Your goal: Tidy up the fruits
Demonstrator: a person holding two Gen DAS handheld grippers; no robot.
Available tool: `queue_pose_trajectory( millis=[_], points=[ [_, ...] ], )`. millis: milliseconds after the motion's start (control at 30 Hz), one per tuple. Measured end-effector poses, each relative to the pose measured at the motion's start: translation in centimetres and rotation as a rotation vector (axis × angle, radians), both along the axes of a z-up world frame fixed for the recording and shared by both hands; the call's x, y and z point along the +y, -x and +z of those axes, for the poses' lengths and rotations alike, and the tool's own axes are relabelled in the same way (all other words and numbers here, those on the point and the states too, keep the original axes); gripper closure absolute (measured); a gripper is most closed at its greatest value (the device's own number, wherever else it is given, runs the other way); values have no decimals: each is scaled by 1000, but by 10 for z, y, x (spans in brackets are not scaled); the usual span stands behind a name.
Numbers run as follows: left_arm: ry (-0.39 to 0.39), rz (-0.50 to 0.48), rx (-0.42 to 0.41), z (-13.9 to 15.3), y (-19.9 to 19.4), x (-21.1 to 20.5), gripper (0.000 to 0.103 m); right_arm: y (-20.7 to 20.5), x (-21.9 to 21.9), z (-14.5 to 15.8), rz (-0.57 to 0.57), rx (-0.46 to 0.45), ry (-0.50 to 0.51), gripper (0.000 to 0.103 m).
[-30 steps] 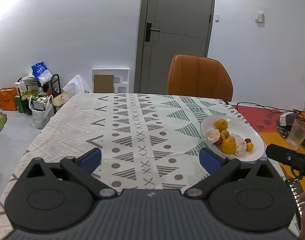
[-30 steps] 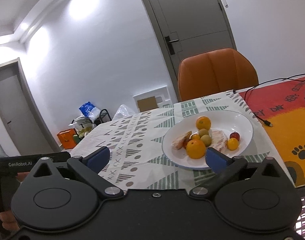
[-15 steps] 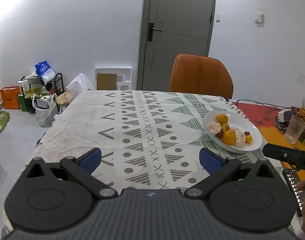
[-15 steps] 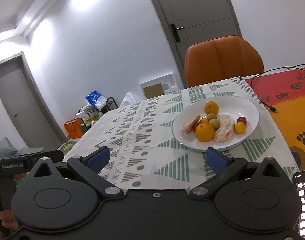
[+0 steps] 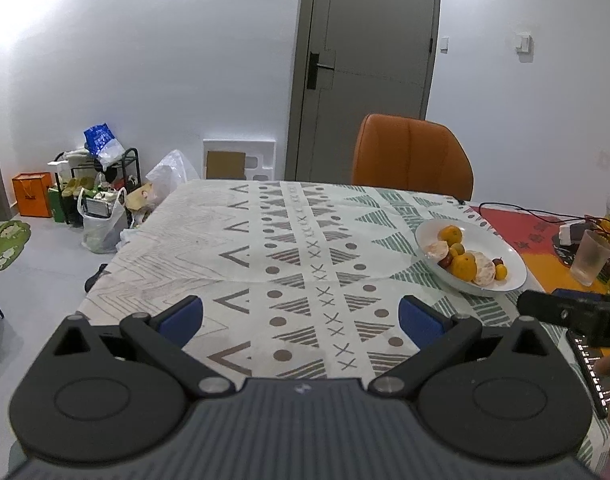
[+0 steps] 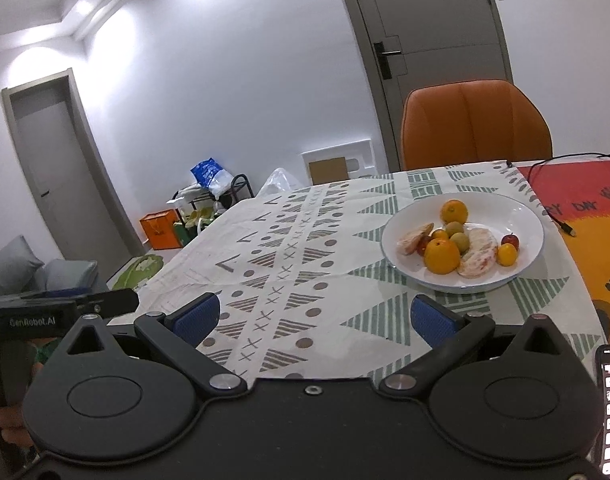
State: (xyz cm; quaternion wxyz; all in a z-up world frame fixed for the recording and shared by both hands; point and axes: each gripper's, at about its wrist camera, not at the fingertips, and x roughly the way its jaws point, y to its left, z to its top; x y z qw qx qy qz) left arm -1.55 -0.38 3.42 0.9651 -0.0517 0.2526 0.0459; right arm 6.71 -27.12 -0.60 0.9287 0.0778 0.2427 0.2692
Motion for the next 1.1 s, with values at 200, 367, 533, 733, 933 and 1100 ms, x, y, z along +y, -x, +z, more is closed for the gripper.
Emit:
queue_pose_trajectory(
  millis=[200,367,533,733,933,1100],
  points=[
    [-19,-2,20,-6,-1,-1,0,5,9,-3,7,7,26,0],
    [-17,4,24,-7,-1,2,0,6,11,-4,9,8,29,0],
    [-15,8,27,-8,-1,4,0,7,10,-4,5,13,27,0],
    [-16,7,29,-8,-2,4,0,6,9,-4,5,14,25,0],
    [-17,8,30,-8,-2,4,0,6,7,-5,2,18,25,0],
    [-14,14,35,-9,-3,4,0,6,7,-5,2,18,24,0]
  ],
)
